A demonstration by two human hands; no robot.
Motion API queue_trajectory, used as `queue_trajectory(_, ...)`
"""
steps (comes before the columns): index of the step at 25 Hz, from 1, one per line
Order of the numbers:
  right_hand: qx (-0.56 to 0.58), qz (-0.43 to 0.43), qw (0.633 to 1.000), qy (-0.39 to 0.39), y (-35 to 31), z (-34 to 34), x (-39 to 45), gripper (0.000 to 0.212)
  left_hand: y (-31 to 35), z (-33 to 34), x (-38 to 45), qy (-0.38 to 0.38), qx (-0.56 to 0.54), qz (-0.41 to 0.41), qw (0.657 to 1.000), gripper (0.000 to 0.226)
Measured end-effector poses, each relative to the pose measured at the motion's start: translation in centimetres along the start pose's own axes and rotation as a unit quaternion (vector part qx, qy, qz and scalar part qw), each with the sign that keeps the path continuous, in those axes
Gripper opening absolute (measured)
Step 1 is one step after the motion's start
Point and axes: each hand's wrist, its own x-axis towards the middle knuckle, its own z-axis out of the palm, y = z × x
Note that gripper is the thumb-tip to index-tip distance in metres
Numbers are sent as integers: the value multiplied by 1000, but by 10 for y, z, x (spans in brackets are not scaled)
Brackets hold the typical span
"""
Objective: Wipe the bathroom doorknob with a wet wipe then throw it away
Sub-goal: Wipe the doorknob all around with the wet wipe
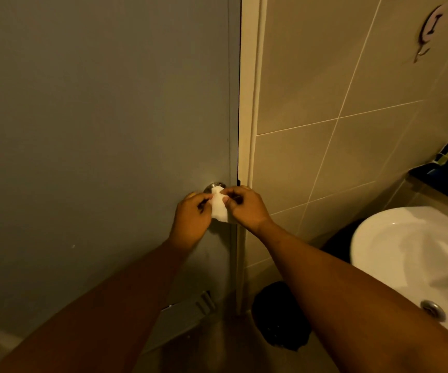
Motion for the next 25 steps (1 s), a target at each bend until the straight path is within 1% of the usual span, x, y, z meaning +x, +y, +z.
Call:
queue_trajectory(2,17,0,1000,1,4,6,-5,31,1,-1,-1,-15,-21,-22,999,29)
queue_trajectory(3,37,8,999,2,7,11,-8,32,1,-2,-2,-20,-29,-15,999,31)
queue_trajectory(5,115,51,992,6,13,20,-13,29,1,-1,-5,-24,-29,15,999,32)
queue_trajectory(7,160,72,984,5,16,26,-15,26,1,0,-7,-22,-42,18,999,33)
queue_trajectory(8,127,51,991,2,17,26,-14,27,2,0,-7,-23,-55,7,998,33)
queue_trajectory(10,0,-34,999,-31,15,20,-12,34,2,-2,-6,-40,-79,-17,996,35)
queue_trajectory(12,-113,-104,987,-56,12,14,-10,40,3,-6,-6,-59,-98,-46,992,36)
queue_trajectory(14,-148,-127,979,-53,14,13,-10,42,4,-8,-6,-67,-115,-66,989,38)
queue_trajectory(15,-127,-121,983,-46,17,16,-11,42,4,-8,-7,-68,-119,-69,988,39)
queue_trajectory(16,-78,-93,992,-34,19,21,-13,40,5,-6,-8,-67,-120,-65,988,40)
queue_trajectory(17,2,-40,999,-20,22,27,-14,38,6,-5,-10,-62,-117,-56,990,42)
queue_trajectory(18,107,30,994,-10,22,30,-14,36,7,-3,-11,-53,-110,-45,992,44)
queue_trajectory(19,214,95,972,-8,22,31,-12,34,8,-2,-11,-46,-98,-33,994,47)
queue_trajectory(20,295,138,945,-13,21,30,-12,33,7,-1,-11,-43,-84,-22,995,49)
queue_trajectory(21,332,155,930,-20,21,28,-12,32,7,0,-11,-45,-77,-16,996,51)
queue_trajectory(22,322,150,935,-25,20,25,-11,32,6,0,-10,-47,-81,-22,995,51)
queue_trajectory(23,280,129,951,-28,19,23,-9,31,7,-1,-10,-50,-99,-36,993,52)
queue_trajectory(25,152,59,986,-34,14,17,-7,31,9,-3,-12,-53,-144,-62,986,50)
